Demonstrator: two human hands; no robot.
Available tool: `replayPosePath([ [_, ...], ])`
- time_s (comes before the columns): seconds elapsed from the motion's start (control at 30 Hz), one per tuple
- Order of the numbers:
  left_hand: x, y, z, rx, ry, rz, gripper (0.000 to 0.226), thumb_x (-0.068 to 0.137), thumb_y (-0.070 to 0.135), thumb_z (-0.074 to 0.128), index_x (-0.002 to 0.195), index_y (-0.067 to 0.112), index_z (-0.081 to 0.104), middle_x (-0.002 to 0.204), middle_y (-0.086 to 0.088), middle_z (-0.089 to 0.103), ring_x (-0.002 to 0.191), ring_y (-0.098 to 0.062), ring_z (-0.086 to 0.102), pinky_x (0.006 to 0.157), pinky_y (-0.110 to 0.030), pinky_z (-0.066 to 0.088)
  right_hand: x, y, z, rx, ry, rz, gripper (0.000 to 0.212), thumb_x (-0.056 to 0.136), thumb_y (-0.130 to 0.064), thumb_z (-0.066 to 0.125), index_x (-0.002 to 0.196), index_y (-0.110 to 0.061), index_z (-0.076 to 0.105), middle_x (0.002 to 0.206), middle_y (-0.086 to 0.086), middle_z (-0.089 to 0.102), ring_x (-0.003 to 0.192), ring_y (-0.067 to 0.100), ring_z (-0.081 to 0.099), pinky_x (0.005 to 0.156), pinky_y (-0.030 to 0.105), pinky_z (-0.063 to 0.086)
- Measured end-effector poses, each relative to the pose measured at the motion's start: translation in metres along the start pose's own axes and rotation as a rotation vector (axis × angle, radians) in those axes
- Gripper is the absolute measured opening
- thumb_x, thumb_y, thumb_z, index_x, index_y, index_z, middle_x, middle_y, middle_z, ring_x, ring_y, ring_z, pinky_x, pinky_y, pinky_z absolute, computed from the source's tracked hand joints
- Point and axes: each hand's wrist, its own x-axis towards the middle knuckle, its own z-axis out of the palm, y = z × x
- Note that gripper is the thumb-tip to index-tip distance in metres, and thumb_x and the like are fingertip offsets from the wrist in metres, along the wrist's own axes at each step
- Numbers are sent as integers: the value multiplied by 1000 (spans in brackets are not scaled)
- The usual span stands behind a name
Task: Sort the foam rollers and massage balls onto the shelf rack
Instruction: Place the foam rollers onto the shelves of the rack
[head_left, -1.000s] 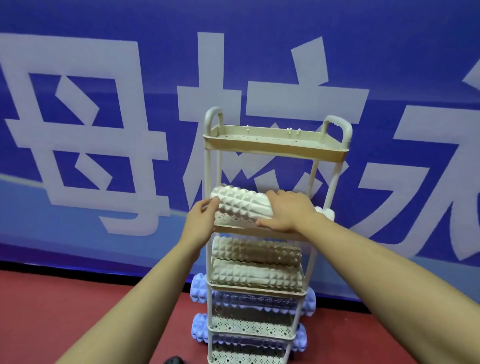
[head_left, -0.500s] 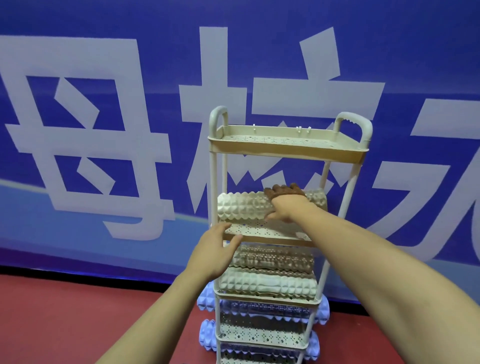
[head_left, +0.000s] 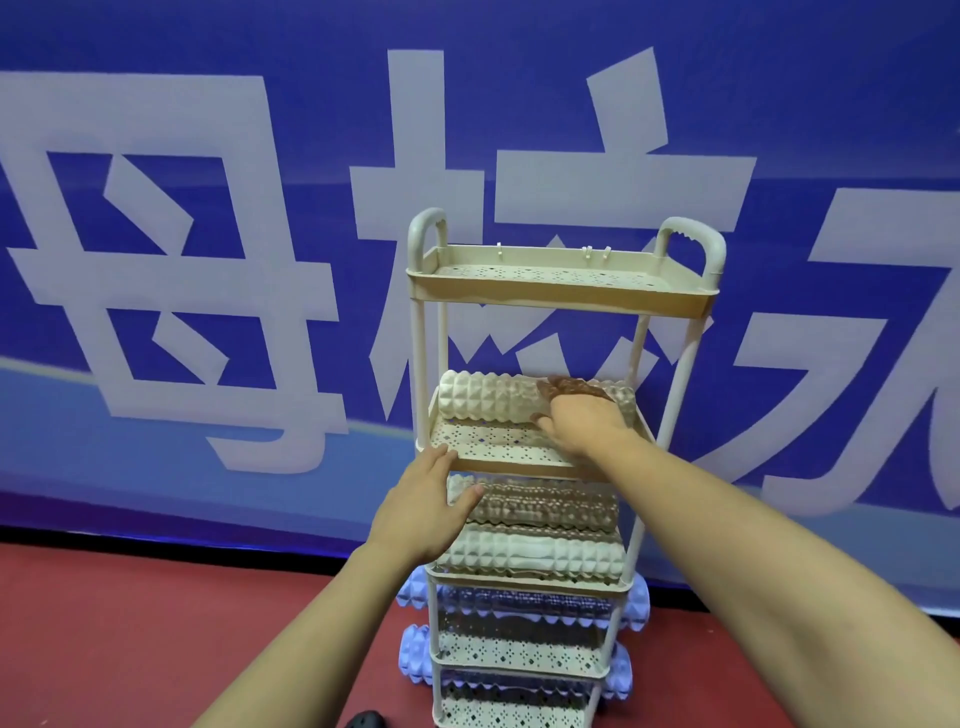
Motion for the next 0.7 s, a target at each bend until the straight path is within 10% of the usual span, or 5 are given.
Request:
replayPosePath([
  [0.7, -125, 154, 104, 36, -22, 313, 62, 101, 52, 47, 149, 13, 46, 158, -8, 40, 145, -26, 36, 118, -43, 30, -292, 111, 63, 105, 44, -21, 61, 104, -48, 42, 157, -19, 34, 163, 0, 32, 150, 20, 29, 122, 36, 19],
])
